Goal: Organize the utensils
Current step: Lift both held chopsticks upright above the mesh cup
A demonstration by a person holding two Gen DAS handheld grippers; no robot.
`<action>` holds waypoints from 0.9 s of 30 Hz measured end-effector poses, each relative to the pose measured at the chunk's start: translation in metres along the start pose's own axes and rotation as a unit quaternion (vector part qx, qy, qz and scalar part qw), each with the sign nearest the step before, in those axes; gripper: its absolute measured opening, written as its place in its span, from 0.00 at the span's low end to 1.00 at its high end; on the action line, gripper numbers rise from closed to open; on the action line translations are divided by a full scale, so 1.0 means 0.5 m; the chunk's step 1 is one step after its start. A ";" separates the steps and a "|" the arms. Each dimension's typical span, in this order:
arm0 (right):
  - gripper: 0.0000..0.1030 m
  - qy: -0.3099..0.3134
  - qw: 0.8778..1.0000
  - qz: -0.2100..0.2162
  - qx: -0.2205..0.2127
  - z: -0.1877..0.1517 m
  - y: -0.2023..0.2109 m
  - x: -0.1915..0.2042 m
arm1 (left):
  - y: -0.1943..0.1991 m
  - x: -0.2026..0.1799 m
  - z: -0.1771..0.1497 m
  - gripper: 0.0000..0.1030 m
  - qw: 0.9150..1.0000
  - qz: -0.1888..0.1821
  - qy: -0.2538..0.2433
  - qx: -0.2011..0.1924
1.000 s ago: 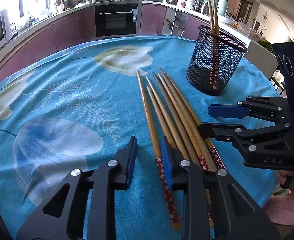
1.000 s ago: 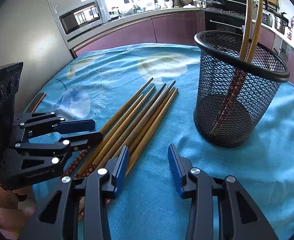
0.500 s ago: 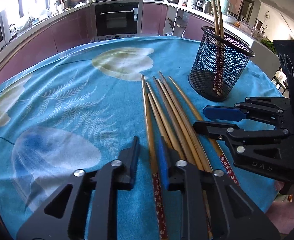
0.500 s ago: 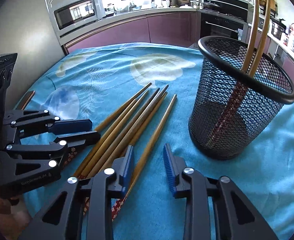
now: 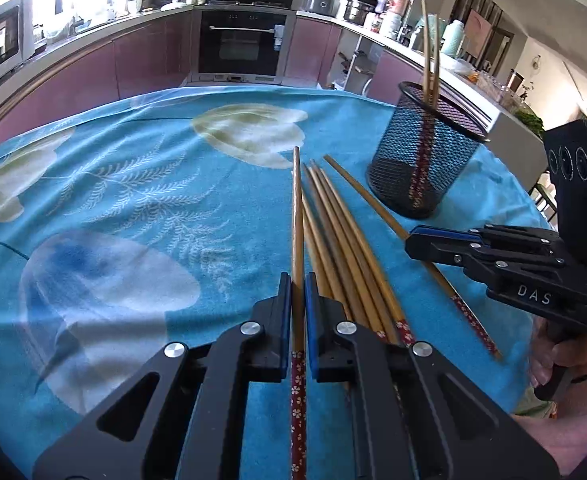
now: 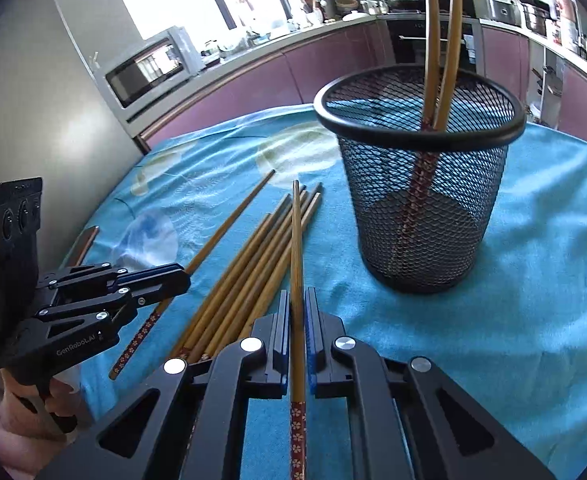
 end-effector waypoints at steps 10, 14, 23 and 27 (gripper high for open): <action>0.08 0.044 0.998 0.006 0.034 -0.004 -0.022 0.033 | -0.010 -0.013 -0.023 0.08 0.999 -0.016 -0.025 0.027; 0.11 0.048 0.998 -0.006 0.041 -0.005 -0.036 0.029 | -0.016 -0.009 -0.013 0.18 0.999 -0.010 -0.032 0.028; 0.06 0.038 0.999 0.002 0.034 -0.004 -0.032 0.015 | -0.036 -0.001 0.009 0.11 0.998 -0.033 -0.020 0.039; 0.06 0.037 0.999 0.011 0.018 -0.005 -0.008 0.014 | -0.031 -0.003 0.010 0.08 0.999 -0.021 -0.016 0.030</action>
Point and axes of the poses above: each gripper's, at about its wrist camera, not at the fingertips, and y roughly against the way its jaws point, x to its left, z to its top, the point moved 1 cm from there along -y, roughly the way its jaws point, and after that the axes turned 9 degrees about y, right-handed, at the moved point
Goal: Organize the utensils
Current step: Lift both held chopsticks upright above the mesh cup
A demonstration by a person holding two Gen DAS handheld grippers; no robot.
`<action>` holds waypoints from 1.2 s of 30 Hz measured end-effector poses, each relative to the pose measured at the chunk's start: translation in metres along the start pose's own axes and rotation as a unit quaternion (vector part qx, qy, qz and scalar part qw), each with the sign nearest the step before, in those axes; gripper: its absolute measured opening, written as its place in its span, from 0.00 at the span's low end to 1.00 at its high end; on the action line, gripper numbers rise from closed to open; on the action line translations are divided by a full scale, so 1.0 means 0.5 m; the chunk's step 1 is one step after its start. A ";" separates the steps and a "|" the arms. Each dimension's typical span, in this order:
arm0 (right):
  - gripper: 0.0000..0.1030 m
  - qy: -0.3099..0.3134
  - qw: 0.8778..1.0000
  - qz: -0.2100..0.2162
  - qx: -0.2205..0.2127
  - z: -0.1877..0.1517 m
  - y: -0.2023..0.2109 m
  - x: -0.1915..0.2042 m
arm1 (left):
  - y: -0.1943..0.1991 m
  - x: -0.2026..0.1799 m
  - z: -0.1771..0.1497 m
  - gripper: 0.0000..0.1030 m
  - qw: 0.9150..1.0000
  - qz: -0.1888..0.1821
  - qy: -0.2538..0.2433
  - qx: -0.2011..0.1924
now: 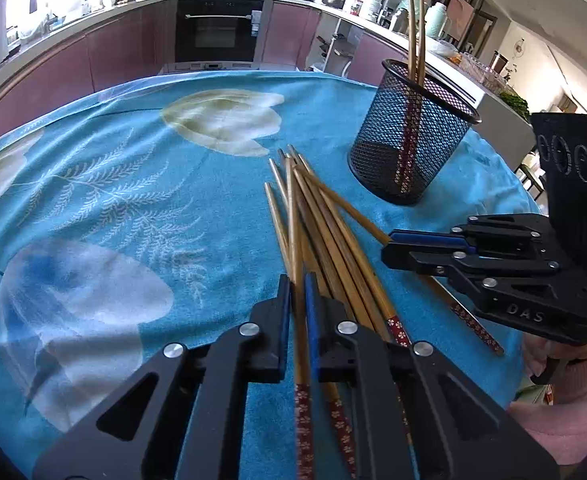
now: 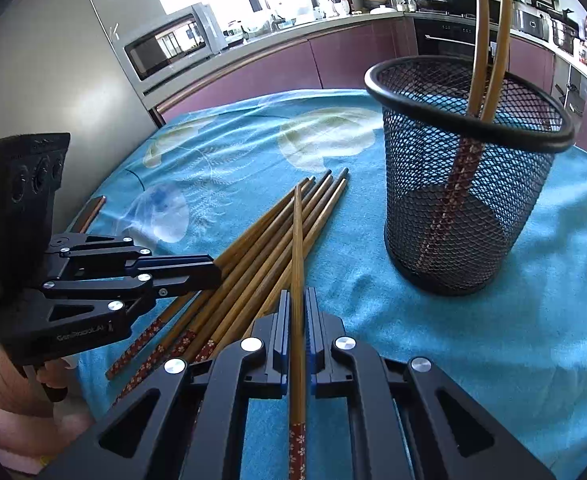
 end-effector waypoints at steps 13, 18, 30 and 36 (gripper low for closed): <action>0.06 -0.002 0.995 0.011 -0.098 0.029 0.143 -0.006 | 0.131 -0.023 0.038 0.08 0.995 -0.075 0.003 -0.063; 0.06 -0.010 0.990 0.009 -0.137 0.045 0.197 -0.030 | 0.195 -0.054 0.067 0.08 0.989 -0.108 -0.008 -0.101; 0.06 -0.002 0.979 -0.014 -0.203 0.118 0.278 -0.082 | 0.265 -0.137 0.174 0.07 0.974 -0.138 -0.024 -0.180; 0.06 0.005 0.972 -0.031 -0.232 0.158 0.322 -0.105 | 0.280 -0.182 0.233 0.07 0.968 -0.132 -0.041 -0.207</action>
Point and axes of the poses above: each gripper's, at about its wrist camera, not at the fingertips, and y roughly against the way its jaws point, x to its left, z to its top, the point moved 1 cm from there along -y, roughly the way its jaws point, and after that the axes turned 9 degrees about y, right-handed, at the moved point
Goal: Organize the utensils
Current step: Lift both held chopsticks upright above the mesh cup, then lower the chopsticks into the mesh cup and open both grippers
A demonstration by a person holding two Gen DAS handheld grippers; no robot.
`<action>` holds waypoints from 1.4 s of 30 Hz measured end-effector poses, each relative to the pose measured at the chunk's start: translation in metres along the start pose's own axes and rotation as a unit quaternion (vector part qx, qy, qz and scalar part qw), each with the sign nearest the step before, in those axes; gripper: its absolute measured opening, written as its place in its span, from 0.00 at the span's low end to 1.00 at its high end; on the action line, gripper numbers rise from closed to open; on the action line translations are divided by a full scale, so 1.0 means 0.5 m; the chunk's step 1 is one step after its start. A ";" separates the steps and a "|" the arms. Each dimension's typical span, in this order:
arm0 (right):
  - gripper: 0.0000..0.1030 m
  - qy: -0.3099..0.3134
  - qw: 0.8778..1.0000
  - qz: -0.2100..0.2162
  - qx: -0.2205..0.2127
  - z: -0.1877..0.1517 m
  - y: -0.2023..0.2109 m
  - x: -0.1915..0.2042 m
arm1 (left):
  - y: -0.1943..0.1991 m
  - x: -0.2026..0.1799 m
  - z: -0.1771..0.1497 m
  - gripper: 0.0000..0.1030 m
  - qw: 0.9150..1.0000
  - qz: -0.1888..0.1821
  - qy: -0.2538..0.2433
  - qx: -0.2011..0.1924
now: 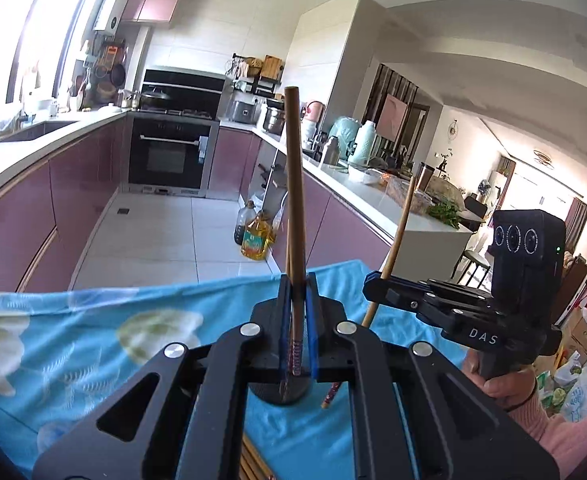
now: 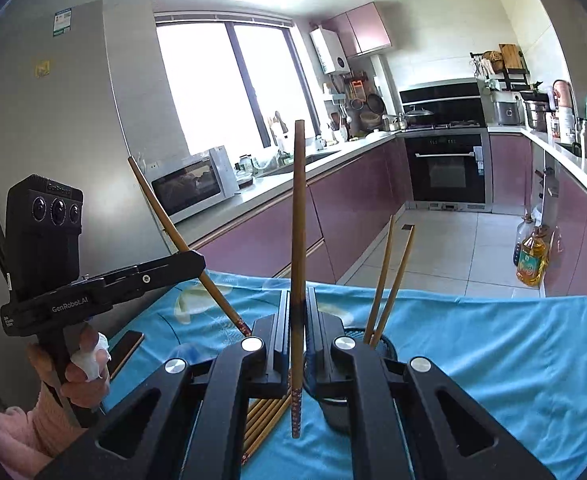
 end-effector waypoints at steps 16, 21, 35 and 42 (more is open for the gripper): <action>0.06 -0.013 0.999 -0.017 0.038 -0.024 -0.069 -0.044 | -0.131 -0.025 -0.030 0.07 0.995 0.037 -0.043 0.082; 0.06 -0.024 0.994 -0.011 0.107 -0.071 -0.127 -0.054 | -0.173 -0.004 -0.066 0.07 0.990 0.043 -0.046 0.126; 0.18 -0.047 0.990 -0.064 0.116 -0.071 -0.158 -0.075 | -0.232 0.043 -0.083 0.18 0.988 0.065 -0.015 0.140; 0.36 -0.042 0.989 -0.103 0.093 -0.058 -0.130 -0.076 | -0.191 0.062 -0.091 0.28 0.990 0.086 -0.003 0.110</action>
Point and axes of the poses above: each gripper's, at about its wrist camera, not at the fingertips, and y roughly against the way its jaws point, x to its left, z to its top, the point moved 1 cm from there along -y, roughly the way its jaws point, and after that the axes turned 9 degrees about y, right-handed, at the moved point
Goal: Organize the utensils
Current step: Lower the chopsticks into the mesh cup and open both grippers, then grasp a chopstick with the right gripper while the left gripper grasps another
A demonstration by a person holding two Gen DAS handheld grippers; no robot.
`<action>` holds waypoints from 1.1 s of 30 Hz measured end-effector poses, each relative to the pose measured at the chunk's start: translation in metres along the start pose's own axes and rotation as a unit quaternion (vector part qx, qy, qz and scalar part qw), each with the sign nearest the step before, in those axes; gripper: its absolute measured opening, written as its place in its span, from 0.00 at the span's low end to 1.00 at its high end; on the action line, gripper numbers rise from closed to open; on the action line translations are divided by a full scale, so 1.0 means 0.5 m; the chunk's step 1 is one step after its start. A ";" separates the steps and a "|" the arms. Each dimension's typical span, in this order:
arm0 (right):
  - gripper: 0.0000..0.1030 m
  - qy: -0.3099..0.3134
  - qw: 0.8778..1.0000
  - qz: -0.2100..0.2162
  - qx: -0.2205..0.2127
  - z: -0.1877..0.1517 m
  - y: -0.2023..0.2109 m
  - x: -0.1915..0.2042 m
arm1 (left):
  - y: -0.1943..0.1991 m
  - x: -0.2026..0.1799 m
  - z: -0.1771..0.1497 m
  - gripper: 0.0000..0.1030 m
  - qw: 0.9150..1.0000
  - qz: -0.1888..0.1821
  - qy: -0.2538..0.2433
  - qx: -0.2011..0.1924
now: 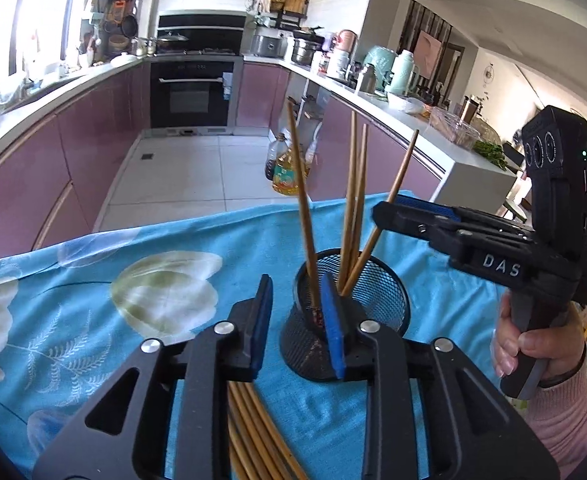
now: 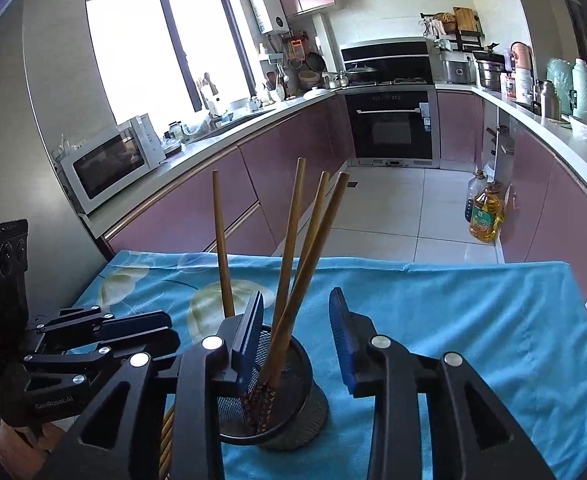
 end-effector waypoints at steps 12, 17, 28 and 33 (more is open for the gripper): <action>0.46 0.052 0.995 0.073 -0.037 -0.082 0.112 0.090 | 0.084 0.090 -0.120 0.44 0.997 0.071 -0.003 -0.010; 0.46 0.059 0.991 0.120 0.034 -0.156 0.043 0.155 | 0.073 0.120 -0.198 0.44 0.996 0.080 -0.005 0.034; 0.46 0.058 0.985 0.106 0.122 -0.248 -0.064 0.214 | 0.052 0.131 -0.285 0.44 0.993 0.092 -0.006 0.075; 0.46 0.075 0.985 0.088 0.128 -0.255 -0.070 0.228 | 0.045 0.132 -0.292 0.44 0.992 0.094 -0.004 0.083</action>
Point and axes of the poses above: each gripper's, at about its wrist camera, not at the fingertips, and y roughly against the way its jaws point, x to its left, z to its top, the point moved 1 cm from there along -y, roughly the way its jaws point, and after that the axes turned 9 degrees about y, right-handed, at the moved point
